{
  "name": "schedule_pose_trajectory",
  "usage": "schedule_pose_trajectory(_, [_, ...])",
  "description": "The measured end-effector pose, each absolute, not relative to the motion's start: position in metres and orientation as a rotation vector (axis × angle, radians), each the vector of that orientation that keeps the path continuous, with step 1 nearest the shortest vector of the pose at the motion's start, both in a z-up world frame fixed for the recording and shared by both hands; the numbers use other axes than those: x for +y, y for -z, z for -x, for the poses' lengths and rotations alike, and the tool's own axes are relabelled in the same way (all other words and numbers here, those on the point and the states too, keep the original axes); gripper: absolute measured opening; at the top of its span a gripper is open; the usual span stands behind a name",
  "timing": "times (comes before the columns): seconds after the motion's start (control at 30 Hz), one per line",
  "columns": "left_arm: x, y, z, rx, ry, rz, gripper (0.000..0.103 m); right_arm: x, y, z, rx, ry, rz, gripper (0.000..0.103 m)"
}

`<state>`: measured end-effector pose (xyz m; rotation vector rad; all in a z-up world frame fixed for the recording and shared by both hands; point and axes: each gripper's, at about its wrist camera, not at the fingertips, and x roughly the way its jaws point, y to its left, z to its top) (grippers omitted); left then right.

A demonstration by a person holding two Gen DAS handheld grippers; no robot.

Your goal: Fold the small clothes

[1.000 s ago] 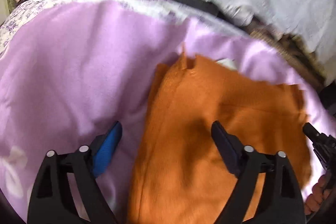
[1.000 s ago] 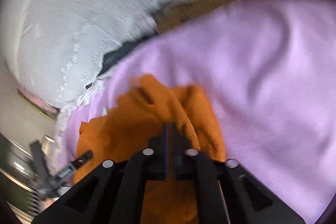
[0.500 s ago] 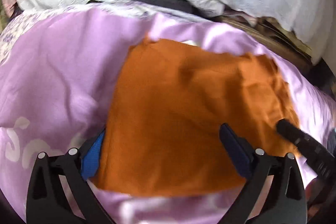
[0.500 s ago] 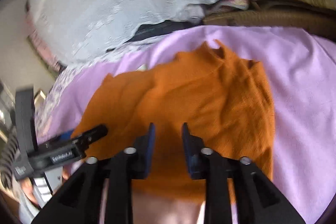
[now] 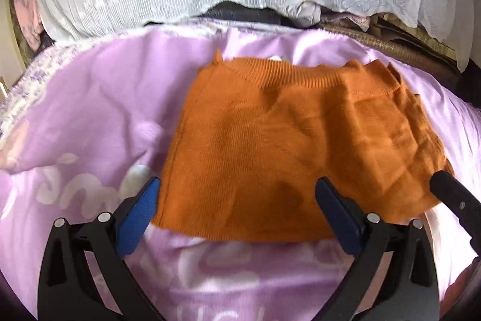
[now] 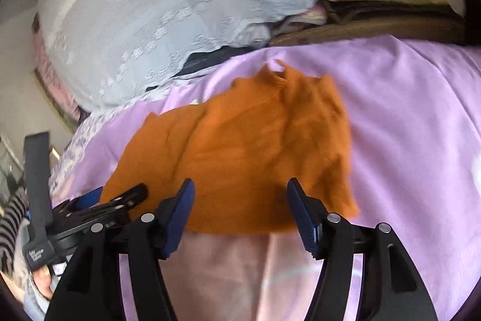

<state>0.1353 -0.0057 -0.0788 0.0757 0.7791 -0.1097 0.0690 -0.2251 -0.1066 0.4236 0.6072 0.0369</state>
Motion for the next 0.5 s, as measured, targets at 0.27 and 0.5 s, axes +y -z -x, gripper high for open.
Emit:
schedule_pose_trajectory(0.27, [-0.007, 0.067, -0.123, 0.742, 0.096, -0.08, 0.099, -0.238, 0.118, -0.049, 0.629, -0.017, -0.515, 0.072])
schedule_pose_trajectory(0.5, [-0.016, 0.062, -0.132, 0.73, 0.078, -0.114, 0.099, -0.261, 0.133, -0.051, 0.652, -0.025, -0.677, 0.078])
